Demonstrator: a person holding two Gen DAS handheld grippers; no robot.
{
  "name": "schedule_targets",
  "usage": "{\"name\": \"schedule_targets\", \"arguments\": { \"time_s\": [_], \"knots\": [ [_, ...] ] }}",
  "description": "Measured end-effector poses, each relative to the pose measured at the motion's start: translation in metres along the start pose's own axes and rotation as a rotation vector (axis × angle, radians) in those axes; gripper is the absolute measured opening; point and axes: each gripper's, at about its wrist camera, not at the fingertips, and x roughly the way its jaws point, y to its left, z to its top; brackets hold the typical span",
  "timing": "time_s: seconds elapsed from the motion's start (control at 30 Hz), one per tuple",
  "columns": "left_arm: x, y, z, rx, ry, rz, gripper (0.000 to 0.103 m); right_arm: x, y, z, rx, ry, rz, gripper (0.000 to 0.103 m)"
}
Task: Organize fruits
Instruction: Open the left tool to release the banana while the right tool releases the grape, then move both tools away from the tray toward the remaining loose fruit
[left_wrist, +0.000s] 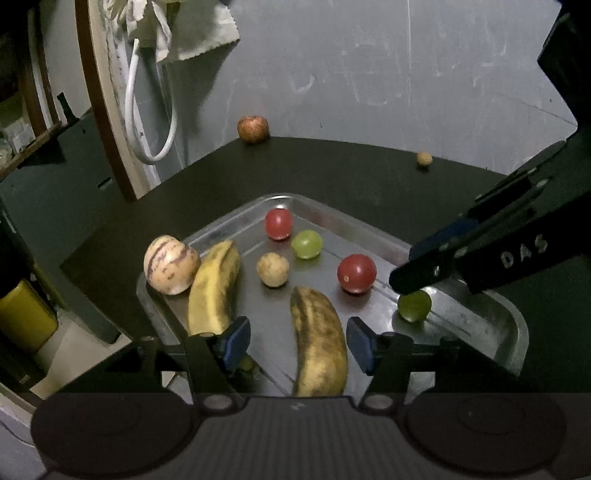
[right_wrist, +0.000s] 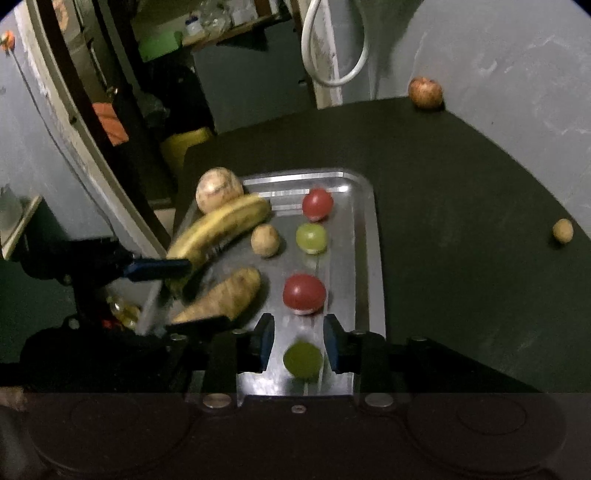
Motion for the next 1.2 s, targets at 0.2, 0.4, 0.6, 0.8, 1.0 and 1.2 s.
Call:
{"name": "schedule_targets", "arguments": {
  "time_s": [0.2, 0.4, 0.6, 0.8, 1.0, 1.2],
  "knots": [
    [-0.009, 0.003, 0.007, -0.02, -0.026, 0.001, 0.068, -0.029, -0.001, 0.016, 0.052, -0.087, 0.016, 0.042],
    [-0.019, 0.004, 0.016, -0.047, -0.057, -0.007, 0.079, -0.051, 0.003, 0.026, 0.055, -0.147, 0.016, 0.063],
    [-0.028, 0.001, 0.021, -0.056, -0.081, -0.003, 0.089, -0.062, 0.01, 0.022, 0.053, -0.168, 0.013, 0.079],
    [-0.041, 0.002, 0.023, -0.077, -0.109, 0.004, 0.098, -0.082, 0.017, 0.018, 0.06, -0.21, 0.034, 0.09],
    [-0.055, 0.0, 0.031, -0.107, -0.128, 0.015, 0.102, -0.11, 0.017, 0.007, 0.093, -0.272, 0.049, 0.1],
    [-0.069, -0.015, 0.041, -0.098, -0.156, -0.013, 0.102, -0.147, 0.009, -0.015, 0.153, -0.351, 0.022, 0.101]
  ]
}}
